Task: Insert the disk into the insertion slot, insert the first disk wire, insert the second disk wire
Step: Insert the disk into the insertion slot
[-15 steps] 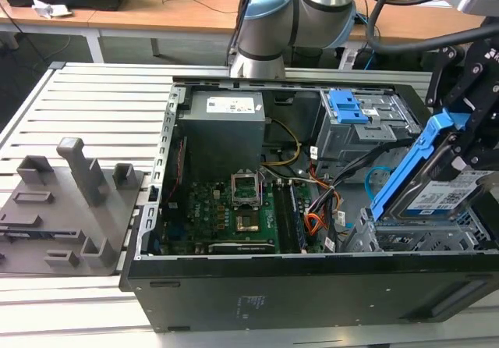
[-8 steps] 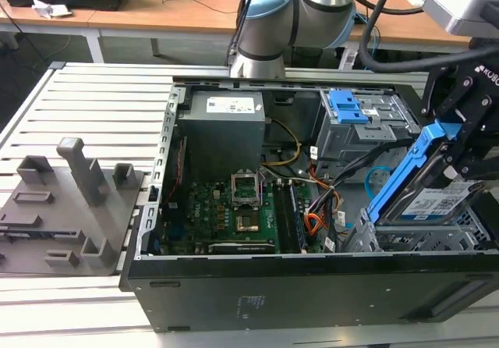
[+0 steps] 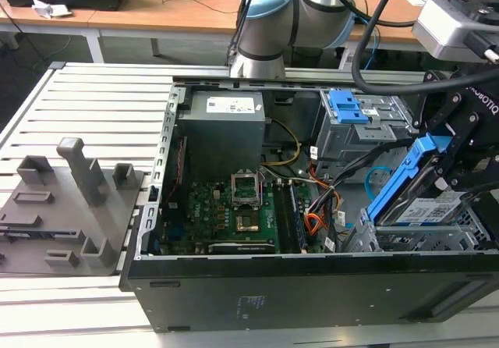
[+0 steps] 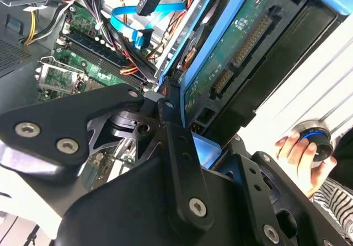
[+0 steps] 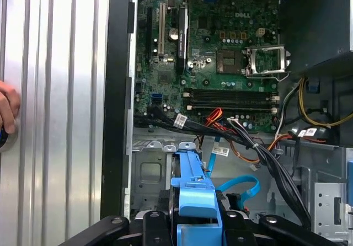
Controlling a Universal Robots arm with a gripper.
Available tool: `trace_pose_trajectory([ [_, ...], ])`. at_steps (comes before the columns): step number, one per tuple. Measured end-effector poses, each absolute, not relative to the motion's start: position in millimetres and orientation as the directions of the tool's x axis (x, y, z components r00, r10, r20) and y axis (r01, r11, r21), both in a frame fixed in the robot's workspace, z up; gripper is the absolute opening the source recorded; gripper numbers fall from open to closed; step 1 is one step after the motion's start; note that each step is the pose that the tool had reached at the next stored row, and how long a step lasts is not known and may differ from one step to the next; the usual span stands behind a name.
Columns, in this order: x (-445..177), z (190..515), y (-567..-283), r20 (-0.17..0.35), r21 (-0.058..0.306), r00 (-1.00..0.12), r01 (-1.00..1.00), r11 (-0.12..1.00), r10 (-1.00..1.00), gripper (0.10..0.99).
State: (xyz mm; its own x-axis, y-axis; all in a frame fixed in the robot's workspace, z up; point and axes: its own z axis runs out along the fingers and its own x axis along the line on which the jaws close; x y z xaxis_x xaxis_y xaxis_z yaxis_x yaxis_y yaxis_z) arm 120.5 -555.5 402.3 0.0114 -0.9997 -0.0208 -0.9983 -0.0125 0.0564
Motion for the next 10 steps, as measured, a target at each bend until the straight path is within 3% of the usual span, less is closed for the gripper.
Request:
trace_pose_trajectory([
  [5, 120.5, 402.1, -555.5, -0.021, 0.056, 0.011, -0.998, -0.013, -1.000, 0.365],
  [7, 120.5, 402.0, -555.5, -0.021, 0.056, 0.011, -0.998, -0.013, -1.000, 0.439],
  [10, 120.5, 401.8, -555.5, -0.021, 0.056, 0.011, -0.998, -0.013, -1.000, 0.439],
])
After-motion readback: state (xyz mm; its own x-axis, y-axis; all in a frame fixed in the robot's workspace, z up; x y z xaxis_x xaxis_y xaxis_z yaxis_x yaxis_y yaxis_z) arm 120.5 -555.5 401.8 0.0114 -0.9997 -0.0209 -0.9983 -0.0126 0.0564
